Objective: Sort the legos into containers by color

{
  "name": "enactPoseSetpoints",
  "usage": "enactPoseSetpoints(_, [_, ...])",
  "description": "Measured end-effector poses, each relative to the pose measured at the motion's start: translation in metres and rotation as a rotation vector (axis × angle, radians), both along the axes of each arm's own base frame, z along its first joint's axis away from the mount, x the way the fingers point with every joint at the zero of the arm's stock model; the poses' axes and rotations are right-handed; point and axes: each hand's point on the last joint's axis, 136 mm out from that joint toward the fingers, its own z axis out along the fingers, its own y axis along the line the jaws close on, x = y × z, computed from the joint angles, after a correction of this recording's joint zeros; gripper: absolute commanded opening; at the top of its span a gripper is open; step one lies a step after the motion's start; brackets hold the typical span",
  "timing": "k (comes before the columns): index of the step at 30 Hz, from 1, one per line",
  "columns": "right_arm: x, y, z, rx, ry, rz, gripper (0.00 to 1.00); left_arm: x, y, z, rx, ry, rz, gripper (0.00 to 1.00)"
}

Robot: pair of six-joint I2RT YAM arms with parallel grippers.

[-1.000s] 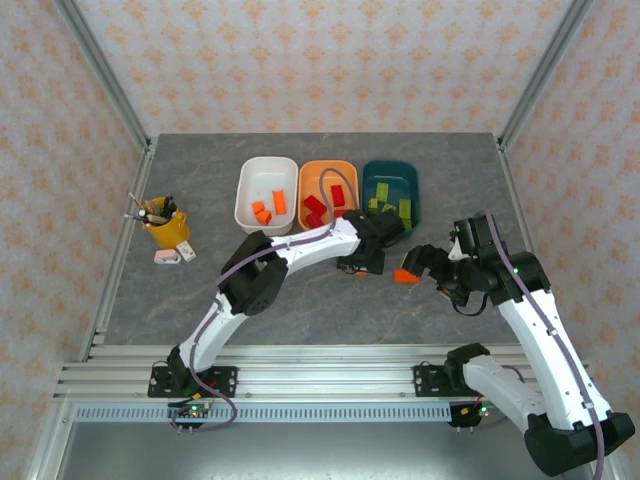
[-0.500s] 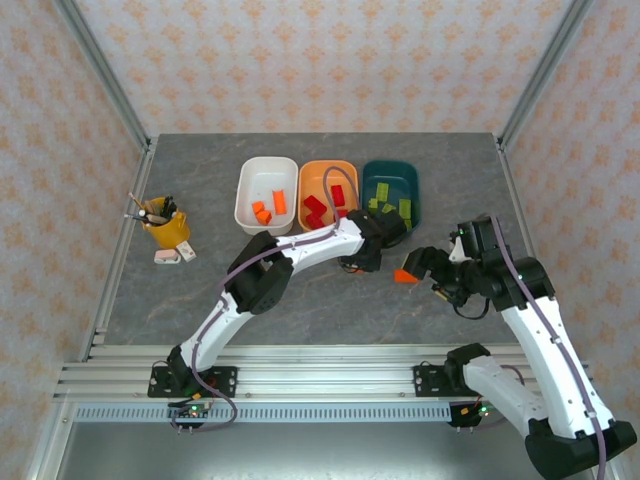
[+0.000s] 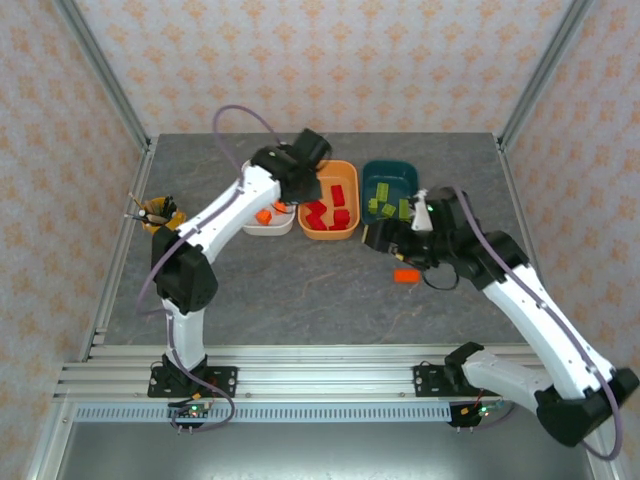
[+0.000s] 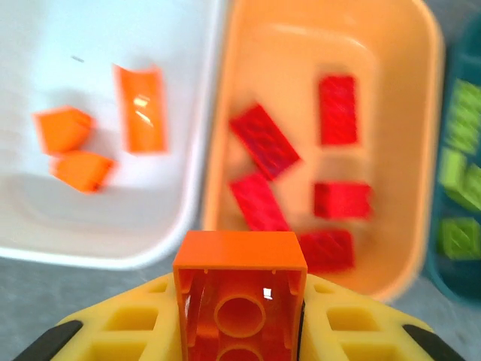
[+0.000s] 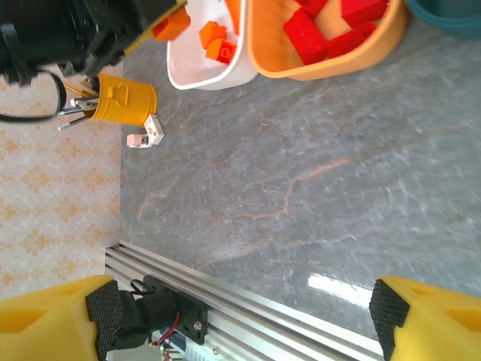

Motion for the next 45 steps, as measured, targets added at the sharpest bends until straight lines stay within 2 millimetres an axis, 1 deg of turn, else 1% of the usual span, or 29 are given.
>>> enactPoseSetpoints(2, [0.013, 0.017, 0.002, 0.001, -0.012, 0.018, 0.90, 0.015, 0.029, -0.008, 0.018, 0.015, 0.053, 0.30])
enactPoseSetpoints(5, [0.036, 0.039, 0.003, 0.018, -0.028, 0.021, 0.94, 0.036, 0.059, -0.025, 0.051, 0.040, 0.108, 0.31])
enactPoseSetpoints(8, [0.058, 0.053, 0.001, 0.034, -0.033, -0.001, 0.97, 0.060, 0.077, -0.046, 0.073, 0.062, 0.141, 0.31])
enactPoseSetpoints(11, [0.076, 0.063, 0.001, 0.043, -0.035, -0.022, 0.98, 0.084, 0.090, -0.067, 0.087, 0.074, 0.170, 0.31])
enactPoseSetpoints(14, [0.089, 0.071, 0.005, 0.057, -0.045, -0.034, 0.99, 0.103, 0.101, -0.084, 0.097, 0.080, 0.189, 0.32])
enactPoseSetpoints(16, [0.092, 0.073, 0.009, 0.065, -0.052, -0.038, 0.99, 0.114, 0.108, -0.094, 0.111, 0.081, 0.198, 0.33])
enactPoseSetpoints(19, [0.095, 0.073, 0.011, 0.068, -0.058, -0.047, 0.99, 0.122, 0.117, -0.108, 0.124, 0.094, 0.204, 0.34])
enactPoseSetpoints(21, [0.095, 0.072, 0.010, 0.065, -0.056, -0.055, 0.99, 0.123, 0.121, -0.117, 0.130, 0.110, 0.205, 0.38])
enactPoseSetpoints(24, [0.095, 0.070, 0.007, 0.063, -0.049, -0.063, 0.99, 0.121, 0.122, -0.130, 0.138, 0.139, 0.201, 0.48])
enactPoseSetpoints(26, [0.094, 0.069, 0.005, 0.057, -0.046, -0.067, 0.99, 0.119, 0.122, -0.134, 0.140, 0.153, 0.198, 0.56])
enactPoseSetpoints(30, [0.095, 0.066, 0.003, 0.041, -0.047, -0.079, 0.99, 0.117, 0.121, -0.134, 0.139, 0.159, 0.198, 0.64])
enactPoseSetpoints(32, [0.094, 0.062, 0.002, 0.025, -0.049, -0.086, 0.98, 0.117, 0.121, -0.131, 0.135, 0.157, 0.199, 0.66])
enactPoseSetpoints(34, [0.092, 0.056, 0.001, -0.003, -0.056, -0.098, 0.98, 0.116, 0.120, -0.123, 0.127, 0.147, 0.197, 0.68])
enactPoseSetpoints(37, [0.085, 0.038, 0.004, -0.062, -0.073, -0.133, 0.98, 0.112, 0.112, -0.089, 0.102, 0.097, 0.182, 0.71])
enactPoseSetpoints(38, [0.082, 0.030, 0.007, -0.082, -0.084, -0.151, 0.98, 0.107, 0.106, -0.071, 0.094, 0.068, 0.166, 0.72])
enactPoseSetpoints(40, [0.073, 0.012, 0.014, -0.115, -0.105, -0.191, 0.98, 0.096, 0.087, -0.037, 0.069, 0.010, 0.108, 0.72])
enactPoseSetpoints(41, [0.068, 0.002, 0.017, -0.132, -0.114, -0.214, 0.98, 0.087, 0.071, -0.017, 0.047, -0.026, 0.064, 0.73])
enactPoseSetpoints(43, [0.054, -0.018, 0.020, -0.161, -0.124, -0.260, 0.97, 0.064, 0.032, 0.016, -0.004, -0.093, -0.048, 0.74])
enactPoseSetpoints(44, [0.044, -0.031, 0.019, -0.179, -0.124, -0.287, 0.97, 0.049, 0.007, 0.029, -0.032, -0.119, -0.117, 0.74])
enactPoseSetpoints(45, [0.035, -0.041, 0.018, -0.189, -0.121, -0.311, 0.97, 0.035, -0.013, 0.036, -0.052, -0.133, -0.171, 0.75])
